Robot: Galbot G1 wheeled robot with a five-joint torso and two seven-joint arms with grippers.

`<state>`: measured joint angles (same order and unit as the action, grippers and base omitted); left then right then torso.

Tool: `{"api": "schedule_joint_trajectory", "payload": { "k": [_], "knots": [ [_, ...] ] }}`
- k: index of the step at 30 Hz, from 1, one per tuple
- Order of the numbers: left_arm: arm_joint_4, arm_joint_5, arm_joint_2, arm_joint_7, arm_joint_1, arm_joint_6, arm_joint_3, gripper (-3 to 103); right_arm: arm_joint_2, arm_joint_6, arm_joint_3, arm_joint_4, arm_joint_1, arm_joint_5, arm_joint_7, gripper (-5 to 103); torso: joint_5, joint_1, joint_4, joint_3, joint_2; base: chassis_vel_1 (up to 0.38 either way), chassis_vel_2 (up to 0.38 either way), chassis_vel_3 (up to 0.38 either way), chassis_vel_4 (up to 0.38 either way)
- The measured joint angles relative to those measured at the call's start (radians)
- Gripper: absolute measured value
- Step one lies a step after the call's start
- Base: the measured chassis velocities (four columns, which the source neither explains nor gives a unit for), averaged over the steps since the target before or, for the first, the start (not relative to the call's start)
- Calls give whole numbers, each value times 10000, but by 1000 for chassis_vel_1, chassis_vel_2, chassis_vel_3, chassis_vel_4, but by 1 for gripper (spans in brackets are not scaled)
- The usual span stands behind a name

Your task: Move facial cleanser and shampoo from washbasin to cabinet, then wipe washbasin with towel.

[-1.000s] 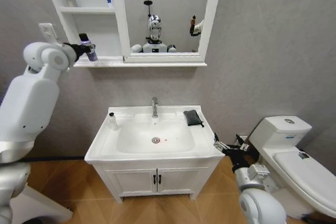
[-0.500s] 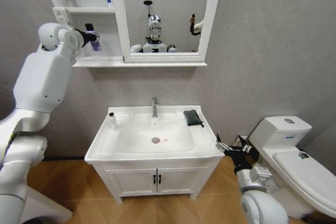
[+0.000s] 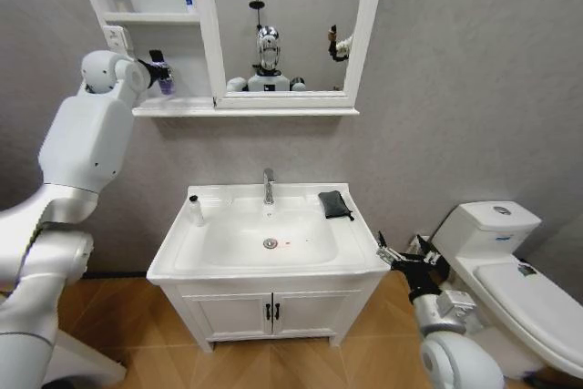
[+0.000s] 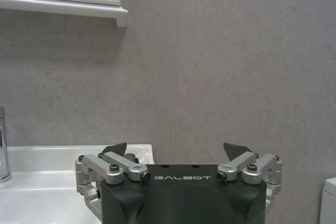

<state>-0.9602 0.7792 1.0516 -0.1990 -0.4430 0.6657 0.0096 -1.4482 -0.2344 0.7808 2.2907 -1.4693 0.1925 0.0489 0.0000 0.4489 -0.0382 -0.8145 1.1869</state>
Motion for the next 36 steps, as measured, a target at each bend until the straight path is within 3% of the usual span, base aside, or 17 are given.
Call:
{"api": "schedule_joint_trajectory", "payload": {
  "k": [1,6,9,10,14,17,18,21,22,25,26,28,30,31,33,34,36],
  "knots": [
    [0,0,0,0,0,0,0,58,0,0,0,0,0,0,0,100,0,0,0,0,0,0,0,0,0],
    [180,-77,87,3,8,-284,-79,81,3,30,7,8,-21,-3,14,100,1,1,2,0,0,0,0,0,0],
    [-409,-51,-106,-127,347,-262,-281,96,4,30,-8,16,-3,-10,33,100,1,1,3,0,0,0,0,0,0],
    [-409,-51,-106,-127,347,-262,-281,96,4,30,-8,16,-3,-10,33,100,1,1,3,0,0,0,0,0,0],
    [-1892,379,-767,-597,1174,-77,-630,100,14,31,-9,15,13,-12,47,100,2,0,3,0,0,0,0,0,0],
    [-4589,1317,-1823,-1284,2691,261,-1434,100,13,31,-71,-35,60,-26,100,100,-5,0,-3,0,0,0,0,0,0],
    [-4589,1317,-1823,-1284,2691,261,-1434,100,13,31,-71,-35,60,-26,100,100,-5,0,-3,0,0,0,0,0,0],
    [-6895,2128,-2804,-2291,4545,257,-2322,100,-9,8,-191,-59,111,-122,109,100,-1,-3,-4,3,2,0,0,0,0],
    [-6895,2128,-2804,-2291,4545,257,-2322,100,-9,8,-191,-59,111,-122,109,100,-1,-3,-4,3,2,0,0,0,0],
    [-9472,2810,-3452,-3192,7352,199,-3543,100,-26,-207,-343,-59,149,-246,96,100,2,-3,-4,3,2,0,0,0,0],
    [-9472,2810,-3452,-3192,7352,199,-3543,100,-26,-207,-343,-59,149,-246,96,100,2,-3,-4,3,2,0,0,0,0],
    [-10256,2528,-3335,-3251,9334,139,-4057,100,-25,-258,-436,-73,189,-305,86,100,0,-5,-1,3,3,0,0,0,0],
    [-10277,1939,-2948,-3192,10564,102,-4141,100,-26,-274,-485,-86,214,-317,80,100,-6,-4,1,0,2,0,0,0,0],
    [-10277,1939,-2948,-3192,10564,102,-4141,100,-26,-274,-485,-86,214,-317,80,100,-6,-4,1,0,2,0,0,0,0],
    [-9793,900,-2498,-2675,11403,63,-3821,100,-14,-278,-500,-99,216,-319,72,100,2,-4,0,1,2,0,0,0,0],
    [-9793,900,-2498,-2675,11403,63,-3821,100,-14,-278,-500,-99,216,-319,72,100,2,-4,0,1,2,0,0,0,0],
    [-8625,-141,-1932,-2178,11511,3,-3310,100,-33,-251,-481,-111,193,-323,66,100,0,-2,1,0,2,0,0,0,0]
  ]
}}
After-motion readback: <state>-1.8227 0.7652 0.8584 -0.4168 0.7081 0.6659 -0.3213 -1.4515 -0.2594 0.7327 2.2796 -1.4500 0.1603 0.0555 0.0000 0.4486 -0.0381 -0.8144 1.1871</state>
